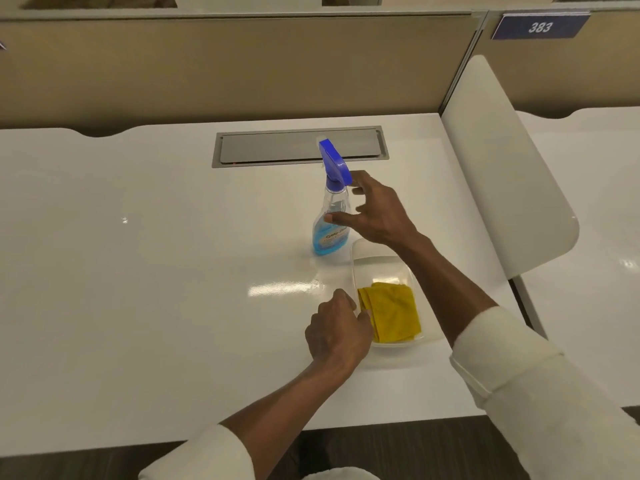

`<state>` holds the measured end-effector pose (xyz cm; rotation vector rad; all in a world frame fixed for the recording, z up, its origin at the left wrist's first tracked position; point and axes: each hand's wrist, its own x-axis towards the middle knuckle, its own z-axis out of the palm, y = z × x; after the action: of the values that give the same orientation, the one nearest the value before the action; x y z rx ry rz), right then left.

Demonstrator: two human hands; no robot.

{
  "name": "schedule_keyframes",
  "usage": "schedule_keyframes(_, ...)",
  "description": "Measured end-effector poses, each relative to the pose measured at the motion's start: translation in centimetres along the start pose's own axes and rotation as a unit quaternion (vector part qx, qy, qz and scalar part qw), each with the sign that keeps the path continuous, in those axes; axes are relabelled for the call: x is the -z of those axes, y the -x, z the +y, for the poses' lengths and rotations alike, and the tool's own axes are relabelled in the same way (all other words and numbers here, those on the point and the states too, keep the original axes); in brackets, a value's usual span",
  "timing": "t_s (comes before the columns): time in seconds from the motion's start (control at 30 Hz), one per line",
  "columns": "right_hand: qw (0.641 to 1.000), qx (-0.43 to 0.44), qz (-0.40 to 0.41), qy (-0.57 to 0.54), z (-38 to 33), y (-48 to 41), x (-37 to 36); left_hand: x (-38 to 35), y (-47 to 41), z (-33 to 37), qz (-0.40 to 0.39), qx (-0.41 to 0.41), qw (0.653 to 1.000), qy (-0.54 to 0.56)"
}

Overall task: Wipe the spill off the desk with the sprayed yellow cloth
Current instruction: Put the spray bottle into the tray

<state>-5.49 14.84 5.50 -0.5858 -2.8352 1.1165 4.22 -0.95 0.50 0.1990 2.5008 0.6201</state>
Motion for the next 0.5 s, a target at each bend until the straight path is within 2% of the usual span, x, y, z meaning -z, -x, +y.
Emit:
schedule_keyframes(0.1, 1.0, 0.017, -0.012, -0.007, -0.3, -1.0, -1.2, 0.0, -0.1, -0.1, 0.002, -0.003, 1.0, 0.008)
schedule_keyframes(0.23, 0.999, 0.026, 0.019, -0.004, -0.2, -1.2, -1.9, -0.1, 0.1, -0.1, 0.001, -0.004, 1.0, 0.015)
schedule_keyframes(0.5, 0.978, 0.106, 0.175, -0.039, -0.9, 1.9, 2.4, 0.0, 0.3, -0.1, 0.002, -0.008, 0.999, 0.037)
